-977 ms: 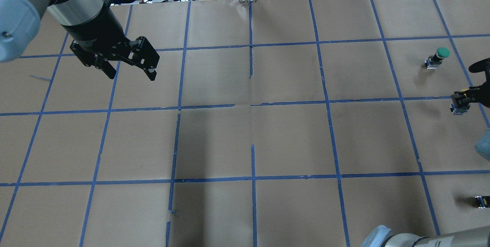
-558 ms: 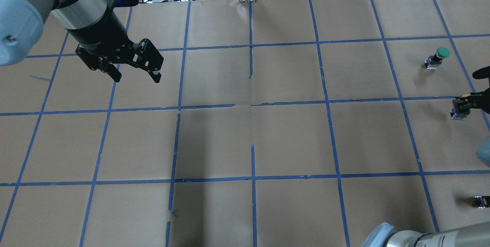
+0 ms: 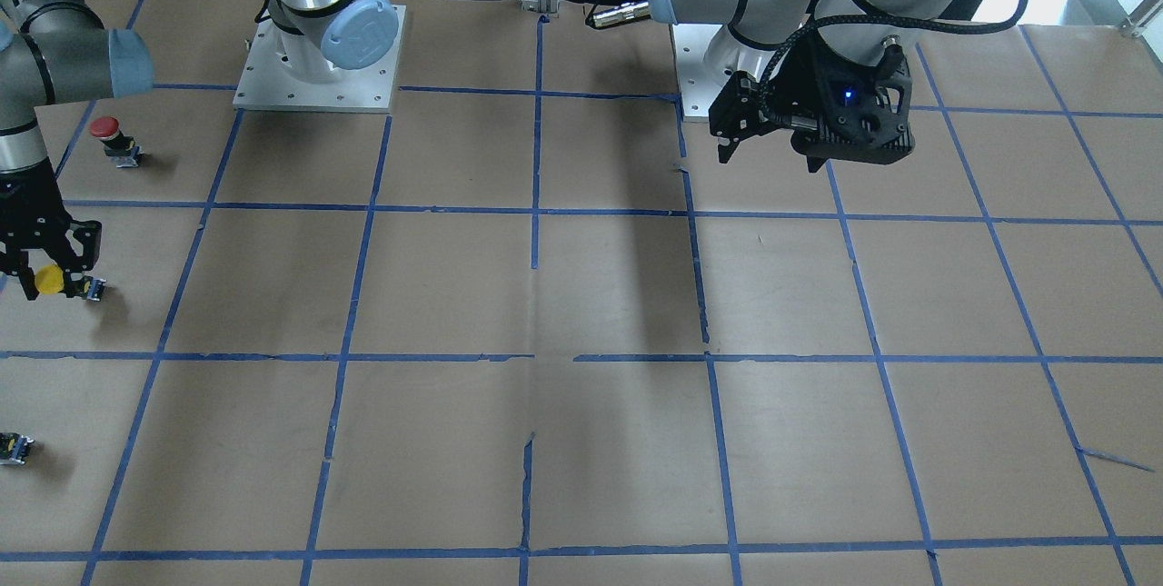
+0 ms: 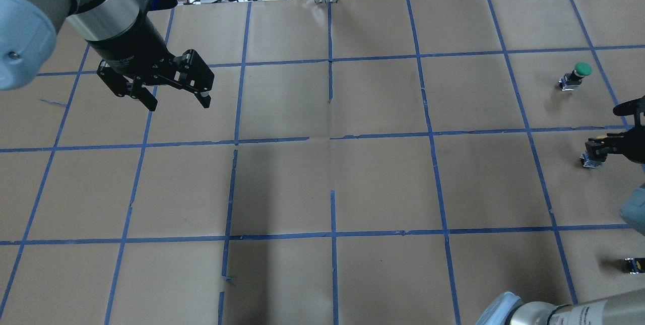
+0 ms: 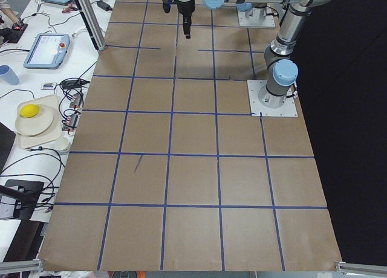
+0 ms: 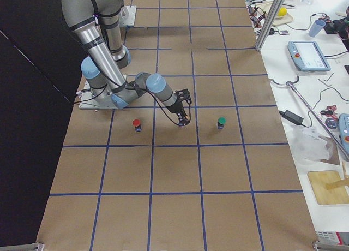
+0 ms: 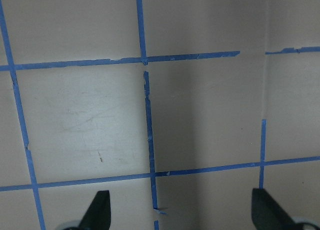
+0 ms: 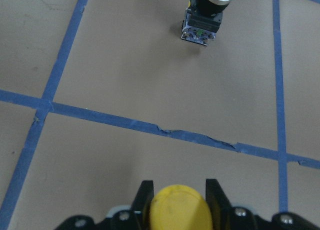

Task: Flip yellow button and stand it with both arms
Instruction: 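Set the button upright on the table and open the right gripper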

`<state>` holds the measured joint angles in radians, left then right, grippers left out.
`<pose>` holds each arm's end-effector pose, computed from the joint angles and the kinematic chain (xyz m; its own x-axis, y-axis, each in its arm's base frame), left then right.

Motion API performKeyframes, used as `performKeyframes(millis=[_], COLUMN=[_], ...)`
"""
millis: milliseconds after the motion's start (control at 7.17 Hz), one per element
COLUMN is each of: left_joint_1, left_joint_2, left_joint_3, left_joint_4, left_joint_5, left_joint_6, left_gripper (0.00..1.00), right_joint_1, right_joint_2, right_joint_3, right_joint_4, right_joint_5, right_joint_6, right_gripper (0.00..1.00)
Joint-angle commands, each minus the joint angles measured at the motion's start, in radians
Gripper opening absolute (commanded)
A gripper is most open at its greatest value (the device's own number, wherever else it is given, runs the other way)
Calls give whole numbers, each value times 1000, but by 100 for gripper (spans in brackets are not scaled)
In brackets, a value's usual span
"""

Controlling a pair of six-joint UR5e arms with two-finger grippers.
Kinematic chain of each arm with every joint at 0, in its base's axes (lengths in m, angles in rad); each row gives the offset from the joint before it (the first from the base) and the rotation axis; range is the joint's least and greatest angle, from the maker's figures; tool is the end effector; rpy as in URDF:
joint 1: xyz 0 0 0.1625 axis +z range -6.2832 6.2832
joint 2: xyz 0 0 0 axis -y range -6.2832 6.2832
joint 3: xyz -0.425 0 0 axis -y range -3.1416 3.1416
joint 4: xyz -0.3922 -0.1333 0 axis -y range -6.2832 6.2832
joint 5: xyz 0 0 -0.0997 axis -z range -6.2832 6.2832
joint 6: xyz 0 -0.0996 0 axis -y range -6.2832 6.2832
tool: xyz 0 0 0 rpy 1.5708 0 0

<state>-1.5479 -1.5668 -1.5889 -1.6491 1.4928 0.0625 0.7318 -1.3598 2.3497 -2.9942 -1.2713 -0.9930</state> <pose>-0.1300 -0.4837 0.4739 -0.9960 0.0322 0.0832 0.0395 0.9954 0.0872 -0.2147 -0.4115 0.2057 -0.9646 -0.1649 0.2056 -0.2433 0.8573 -0.4537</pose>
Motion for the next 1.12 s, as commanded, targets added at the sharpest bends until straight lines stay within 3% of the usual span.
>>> performKeyframes(millis=[0, 140, 279, 558, 837, 977], left_joint_1=[-1, -1, -1, 0, -15, -17], left_joint_2=[5, 5, 7, -15, 10, 23], left_joint_3=[-6, -8, 1, -34, -28, -28], left_joint_4=[-5, -6, -2, 11, 25, 23], left_joint_5=[3, 4, 3, 58, 50, 49], left_joint_6=[-3, -1, -4, -4, -10, -10], left_gripper=[100, 100, 100, 100, 100, 100], right_joint_1=[-2, -3, -12, -37, -34, -28], right_joint_2=[-1, -1, -2, -7, -47, -103], right_joint_3=[2, 2, 6, 14, 11, 7], right_joint_4=[-2, 0, 0, 6, 41, 137], right_joint_5=[-10, -11, -13, -8, -43, -48], right_joint_6=[1, 4, 4, 4, 52, 120], right_gripper=[58, 76, 77, 99, 100, 100])
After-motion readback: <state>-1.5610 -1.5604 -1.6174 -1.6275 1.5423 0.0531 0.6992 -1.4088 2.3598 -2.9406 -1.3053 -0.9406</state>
